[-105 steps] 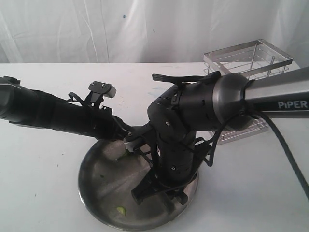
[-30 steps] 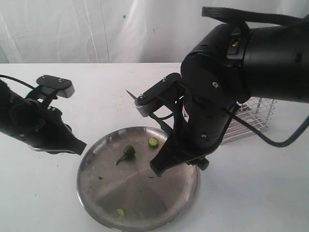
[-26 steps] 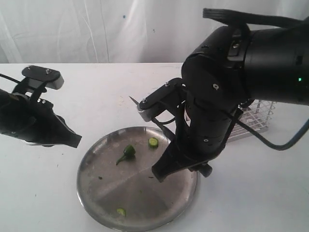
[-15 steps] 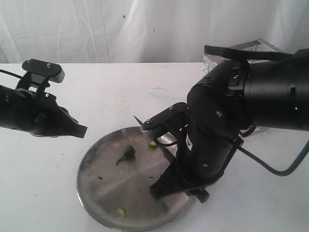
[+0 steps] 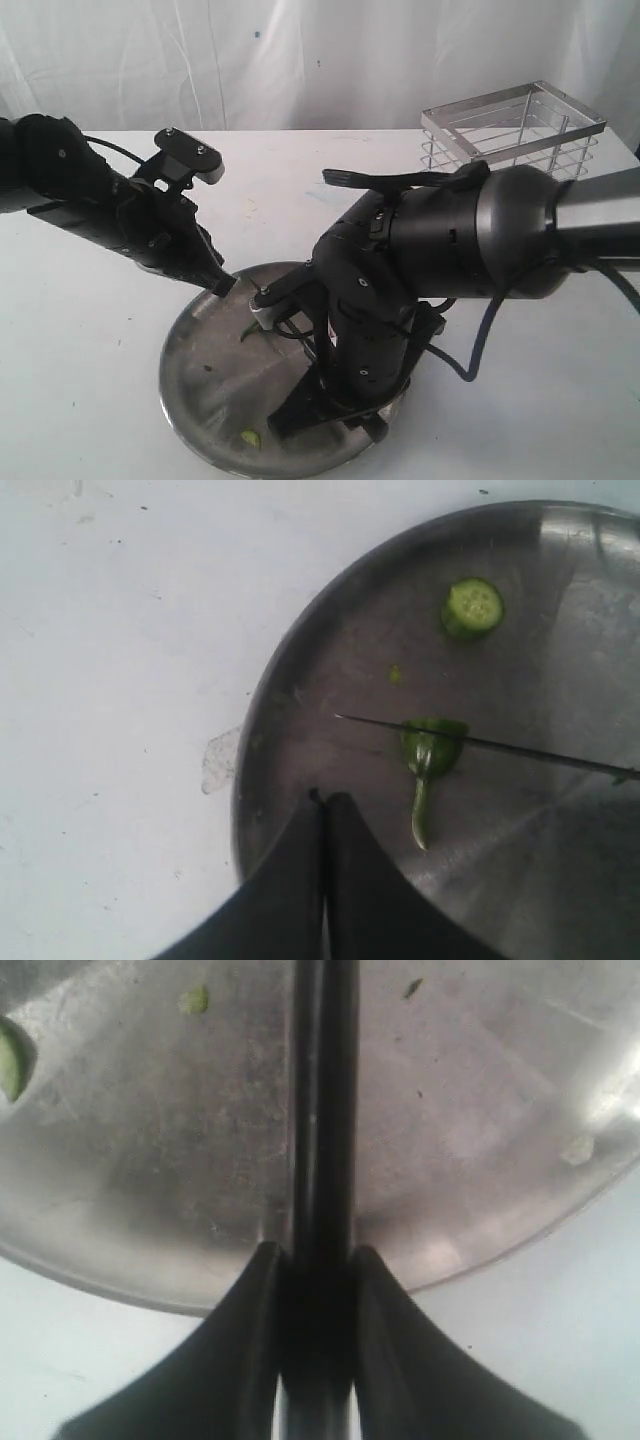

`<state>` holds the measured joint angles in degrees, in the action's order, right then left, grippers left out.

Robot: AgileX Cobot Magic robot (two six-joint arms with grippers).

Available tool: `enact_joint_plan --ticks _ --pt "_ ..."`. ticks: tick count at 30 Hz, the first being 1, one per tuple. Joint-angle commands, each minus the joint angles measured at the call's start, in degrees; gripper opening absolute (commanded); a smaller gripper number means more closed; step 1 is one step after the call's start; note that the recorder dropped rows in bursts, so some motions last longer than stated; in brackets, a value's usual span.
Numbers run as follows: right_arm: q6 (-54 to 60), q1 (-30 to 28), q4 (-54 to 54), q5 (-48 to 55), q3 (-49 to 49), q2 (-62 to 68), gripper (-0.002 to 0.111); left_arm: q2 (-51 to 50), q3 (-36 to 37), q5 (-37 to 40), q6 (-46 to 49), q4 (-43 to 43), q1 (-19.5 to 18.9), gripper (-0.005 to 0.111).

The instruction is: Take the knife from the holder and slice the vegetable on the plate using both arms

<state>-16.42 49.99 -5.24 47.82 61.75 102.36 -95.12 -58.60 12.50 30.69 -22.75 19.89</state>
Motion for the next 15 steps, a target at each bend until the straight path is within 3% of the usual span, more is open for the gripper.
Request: enact_joint_plan --ticks 1,15 --pt "-0.5 0.2 -1.0 -0.4 0.4 0.3 0.000 -2.0 -0.2 0.8 0.3 -0.8 0.2 0.000" --pt "-0.3 0.2 -1.1 -1.1 0.4 2.5 0.000 -2.5 -0.2 -2.1 0.3 -4.3 0.2 0.000"
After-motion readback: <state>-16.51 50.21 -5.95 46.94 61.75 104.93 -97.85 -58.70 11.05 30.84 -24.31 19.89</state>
